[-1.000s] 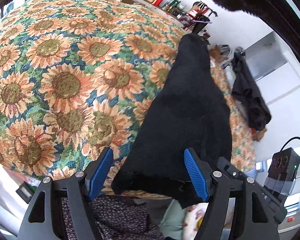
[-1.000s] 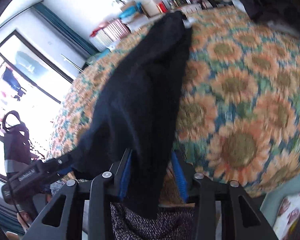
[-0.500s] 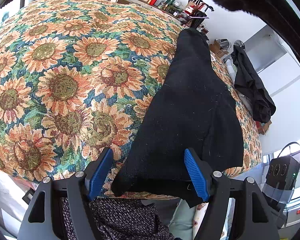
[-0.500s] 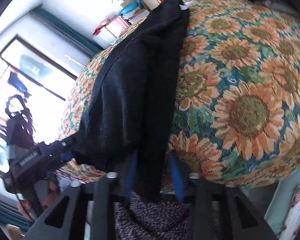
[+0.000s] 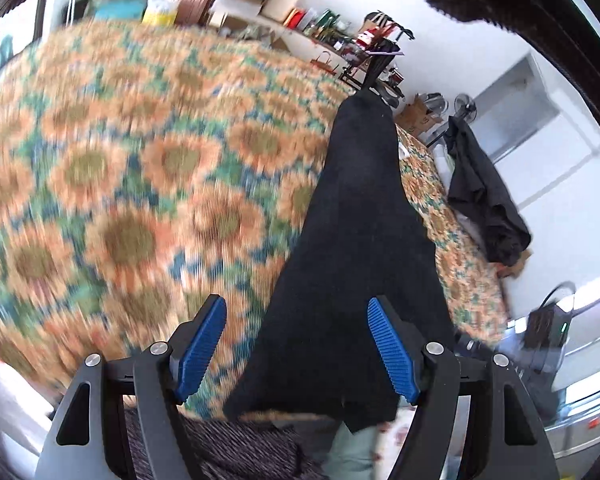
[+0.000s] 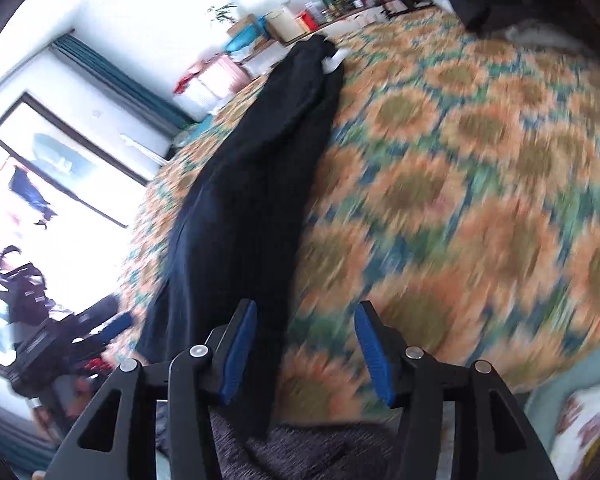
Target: Fold clothes
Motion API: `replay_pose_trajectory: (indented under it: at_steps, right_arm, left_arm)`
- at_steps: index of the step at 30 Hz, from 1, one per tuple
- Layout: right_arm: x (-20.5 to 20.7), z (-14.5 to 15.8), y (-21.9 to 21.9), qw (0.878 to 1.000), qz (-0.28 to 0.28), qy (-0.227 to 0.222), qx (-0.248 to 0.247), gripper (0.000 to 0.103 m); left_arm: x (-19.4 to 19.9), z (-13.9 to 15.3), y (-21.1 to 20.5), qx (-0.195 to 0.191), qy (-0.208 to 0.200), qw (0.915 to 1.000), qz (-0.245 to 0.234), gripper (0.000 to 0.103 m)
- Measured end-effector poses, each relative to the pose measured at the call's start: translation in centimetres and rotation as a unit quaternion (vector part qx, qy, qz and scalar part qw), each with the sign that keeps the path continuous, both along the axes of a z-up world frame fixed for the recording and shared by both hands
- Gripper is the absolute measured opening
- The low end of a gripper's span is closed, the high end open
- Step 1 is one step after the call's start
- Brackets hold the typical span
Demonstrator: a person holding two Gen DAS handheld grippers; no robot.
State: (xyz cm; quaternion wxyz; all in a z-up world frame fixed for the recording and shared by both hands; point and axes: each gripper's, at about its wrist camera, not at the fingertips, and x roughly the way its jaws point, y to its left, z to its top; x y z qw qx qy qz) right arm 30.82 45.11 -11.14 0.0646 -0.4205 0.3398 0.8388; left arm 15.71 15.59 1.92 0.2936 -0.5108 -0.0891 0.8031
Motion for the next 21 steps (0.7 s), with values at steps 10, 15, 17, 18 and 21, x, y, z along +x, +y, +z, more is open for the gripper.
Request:
replay_pose_trajectory:
  at_steps: [10,15,17,18,21]
  right_arm:
    - [-2.1,1.0,0.0,0.998,0.058,0.016,-0.033,0.057]
    - [-1.0,0.5,-2.5,0.993,0.083,0.037,-0.068,0.058]
    - [-0.7,0.6,-2.8,0.992,0.085,0.048,-0.085,0.059]
    - [-0.6,0.7,-3.0,0.991,0.086,0.052,-0.090,0.059]
    - [-0.4,1.2,-4.1,0.991,0.095,0.056,-0.081,0.059]
  left_arm:
    - [-0.4,1.2,8.1,-0.084,0.044,0.9907,-0.098,0.074]
    - [0.1,-1.1,8.3,-0.115,0.013,0.9867,-0.115,0.074]
    - [0.4,-1.8,7.9,-0.126,0.010,0.9850,-0.117,0.074]
    - [0.6,-2.0,7.7,-0.132,0.010,0.9841,-0.118,0.074]
    - [1.8,-2.7,7.7,-0.165,0.024,0.9766,-0.136,0.074]
